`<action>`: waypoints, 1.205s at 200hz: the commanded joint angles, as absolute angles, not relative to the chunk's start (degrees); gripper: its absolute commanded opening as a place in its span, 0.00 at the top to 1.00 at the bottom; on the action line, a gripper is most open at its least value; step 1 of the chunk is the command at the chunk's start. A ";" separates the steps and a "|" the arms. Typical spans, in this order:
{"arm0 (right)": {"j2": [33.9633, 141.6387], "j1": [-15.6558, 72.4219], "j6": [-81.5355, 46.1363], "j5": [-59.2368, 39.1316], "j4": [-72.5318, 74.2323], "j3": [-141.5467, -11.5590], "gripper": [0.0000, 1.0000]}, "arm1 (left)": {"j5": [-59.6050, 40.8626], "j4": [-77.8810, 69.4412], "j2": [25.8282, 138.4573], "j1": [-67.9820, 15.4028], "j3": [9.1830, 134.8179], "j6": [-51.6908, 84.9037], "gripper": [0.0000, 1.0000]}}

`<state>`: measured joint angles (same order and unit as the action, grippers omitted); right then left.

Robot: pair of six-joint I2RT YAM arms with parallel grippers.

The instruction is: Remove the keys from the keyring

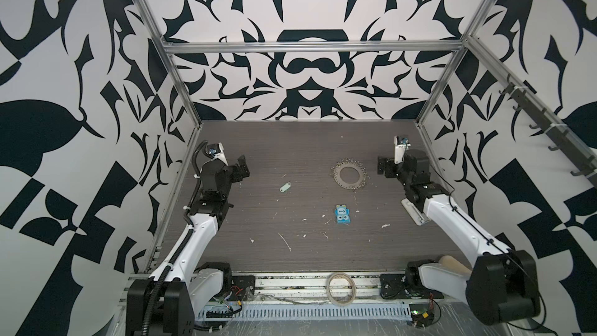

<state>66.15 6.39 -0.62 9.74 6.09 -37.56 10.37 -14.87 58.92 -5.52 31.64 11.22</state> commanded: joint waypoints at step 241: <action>89.46 6.88 1.14 11.82 53.68 -19.99 0.00 | 25.13 -60.07 90.68 -2.29 19.08 4.23 0.01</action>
